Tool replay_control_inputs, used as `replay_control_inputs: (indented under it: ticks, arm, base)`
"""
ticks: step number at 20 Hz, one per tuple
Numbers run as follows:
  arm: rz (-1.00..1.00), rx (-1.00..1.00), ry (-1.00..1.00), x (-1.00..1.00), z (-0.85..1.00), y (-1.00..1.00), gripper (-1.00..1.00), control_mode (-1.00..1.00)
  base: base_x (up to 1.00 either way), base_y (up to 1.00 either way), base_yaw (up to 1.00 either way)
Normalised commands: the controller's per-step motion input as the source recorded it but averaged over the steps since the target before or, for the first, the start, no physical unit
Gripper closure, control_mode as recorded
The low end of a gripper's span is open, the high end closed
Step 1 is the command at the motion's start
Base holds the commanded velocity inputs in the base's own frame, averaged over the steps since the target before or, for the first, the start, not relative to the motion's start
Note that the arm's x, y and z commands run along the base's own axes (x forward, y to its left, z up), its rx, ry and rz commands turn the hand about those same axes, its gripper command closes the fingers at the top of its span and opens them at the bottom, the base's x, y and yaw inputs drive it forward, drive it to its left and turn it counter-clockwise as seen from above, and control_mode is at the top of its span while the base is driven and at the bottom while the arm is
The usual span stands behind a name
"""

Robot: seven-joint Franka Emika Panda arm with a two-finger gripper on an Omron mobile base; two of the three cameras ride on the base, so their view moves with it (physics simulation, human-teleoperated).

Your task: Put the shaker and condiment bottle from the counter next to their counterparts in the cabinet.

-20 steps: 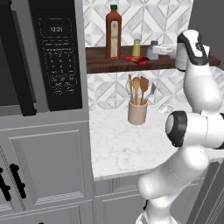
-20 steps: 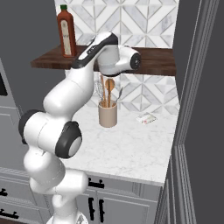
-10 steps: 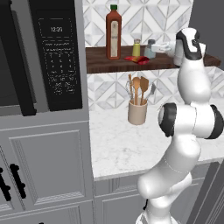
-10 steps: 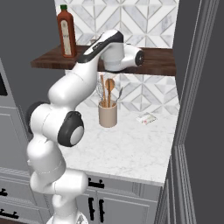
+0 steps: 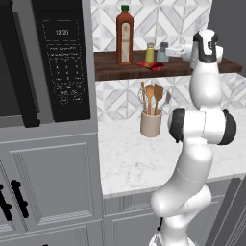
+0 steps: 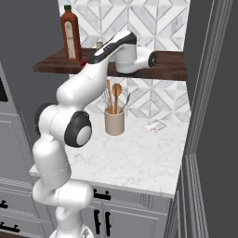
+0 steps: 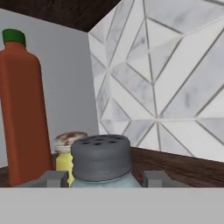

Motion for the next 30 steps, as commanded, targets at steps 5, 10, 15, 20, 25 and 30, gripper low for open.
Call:
replay_control_inputs:
  ticks: [5,10,15,20,25,30]
  arm:
    - [0.03,0.00,-0.03,0.16,-0.11,0.00,-1.00,-1.00]
    - [0.01,0.00,-0.02,0.08,-0.04,0.00,-1.00,-1.00]
    - [0.00,0.00,0.00,0.00,0.00,0.00,-1.00,-1.00]
    - [0.00,0.00,-0.01,0.00,-0.02,0.01,-1.00,-1.00]
    - [0.00,0.00,-0.01,0.00,-0.01,0.00,-1.00,-1.00]
    - [0.00,0.00,0.00,-0.07,0.00,-0.30,-1.00,-1.00]
  base:
    - [0.00,0.00,0.00]
    - [0.00,0.00,0.00]
    - [0.00,0.00,0.00]
    - [0.00,0.00,0.00]
    - [0.00,0.00,0.00]
    - [0.00,0.00,0.00]
